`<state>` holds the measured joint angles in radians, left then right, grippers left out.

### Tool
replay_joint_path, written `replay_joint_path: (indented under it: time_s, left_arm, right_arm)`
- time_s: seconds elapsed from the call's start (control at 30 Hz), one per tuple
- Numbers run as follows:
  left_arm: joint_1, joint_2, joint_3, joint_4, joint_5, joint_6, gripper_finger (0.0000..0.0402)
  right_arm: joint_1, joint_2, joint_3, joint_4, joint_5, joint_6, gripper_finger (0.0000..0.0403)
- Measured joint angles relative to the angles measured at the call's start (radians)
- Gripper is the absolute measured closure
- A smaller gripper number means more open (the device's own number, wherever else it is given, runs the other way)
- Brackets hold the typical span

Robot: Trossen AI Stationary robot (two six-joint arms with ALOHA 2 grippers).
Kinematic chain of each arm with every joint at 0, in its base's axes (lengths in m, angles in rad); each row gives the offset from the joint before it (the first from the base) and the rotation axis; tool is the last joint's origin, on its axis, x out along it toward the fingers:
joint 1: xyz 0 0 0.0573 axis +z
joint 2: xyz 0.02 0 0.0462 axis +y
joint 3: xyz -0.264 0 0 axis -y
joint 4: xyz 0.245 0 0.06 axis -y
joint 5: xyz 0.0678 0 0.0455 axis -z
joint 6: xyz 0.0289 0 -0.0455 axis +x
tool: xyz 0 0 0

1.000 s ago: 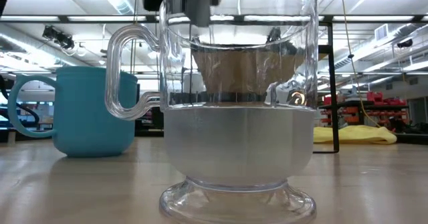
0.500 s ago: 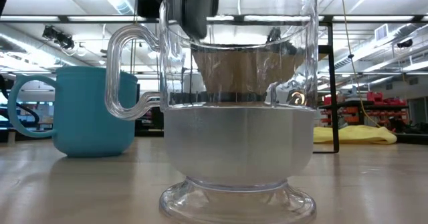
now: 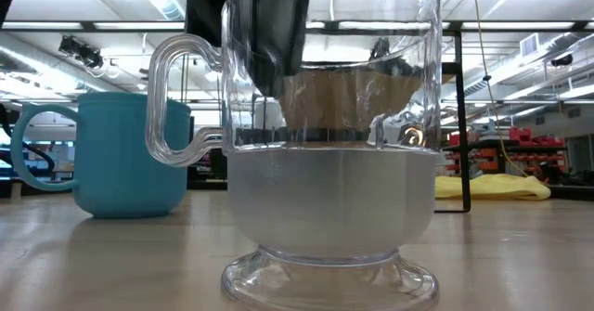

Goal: Stack small to large cups/mugs on shelf
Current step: Put the transparent mug on the shelf

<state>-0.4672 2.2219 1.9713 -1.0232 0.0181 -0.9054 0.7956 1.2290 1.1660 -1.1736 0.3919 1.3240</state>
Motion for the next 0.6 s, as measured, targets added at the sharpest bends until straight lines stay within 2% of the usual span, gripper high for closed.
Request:
replay_joint_path:
  time_s: [0.2, 0.6]
  left_arm:
    - [0.007, 0.000, 0.000, -0.002, -0.005, -0.016, 0.0311]
    - [0.019, 0.000, 0.000, -0.003, -0.006, -0.027, 0.0393]
  right_arm:
    - [0.000, 0.000, 0.000, 0.000, 0.004, 0.000, 0.0317]
    - [0.000, 0.000, 0.000, 0.000, 0.008, 0.000, 0.0317]
